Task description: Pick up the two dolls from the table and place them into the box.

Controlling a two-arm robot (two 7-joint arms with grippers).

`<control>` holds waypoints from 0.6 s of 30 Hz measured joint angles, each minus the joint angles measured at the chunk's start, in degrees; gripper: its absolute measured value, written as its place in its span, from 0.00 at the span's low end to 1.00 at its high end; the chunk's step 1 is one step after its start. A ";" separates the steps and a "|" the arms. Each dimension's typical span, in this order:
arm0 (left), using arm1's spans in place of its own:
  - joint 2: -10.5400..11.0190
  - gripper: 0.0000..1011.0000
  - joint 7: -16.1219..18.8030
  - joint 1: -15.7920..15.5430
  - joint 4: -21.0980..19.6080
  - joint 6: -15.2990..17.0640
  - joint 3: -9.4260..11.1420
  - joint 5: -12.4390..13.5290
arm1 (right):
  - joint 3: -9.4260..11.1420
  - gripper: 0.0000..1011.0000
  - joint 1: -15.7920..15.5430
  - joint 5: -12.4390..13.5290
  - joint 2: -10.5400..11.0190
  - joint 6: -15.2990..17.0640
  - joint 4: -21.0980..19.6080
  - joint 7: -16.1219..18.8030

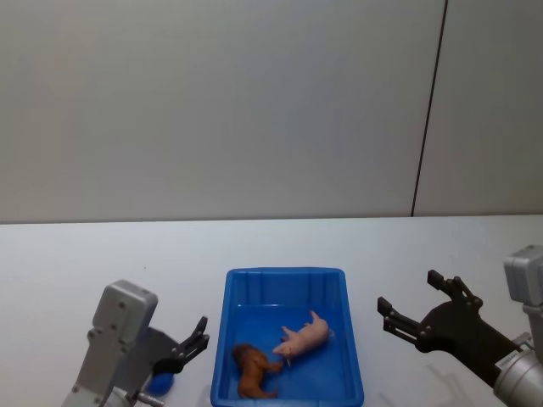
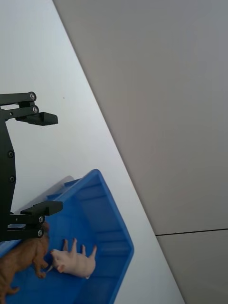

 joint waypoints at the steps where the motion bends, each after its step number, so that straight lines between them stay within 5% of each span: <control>1: 0.04 0.99 0.01 0.22 0.47 -0.19 -0.07 -0.44 | 0.00 0.99 -0.01 0.02 0.00 -0.01 -0.01 -0.01; 18: -0.95 0.99 -1.50 1.14 7.51 -2.92 -0.38 -3.74 | 0.07 0.99 -0.09 0.13 0.09 -0.11 -0.06 -0.05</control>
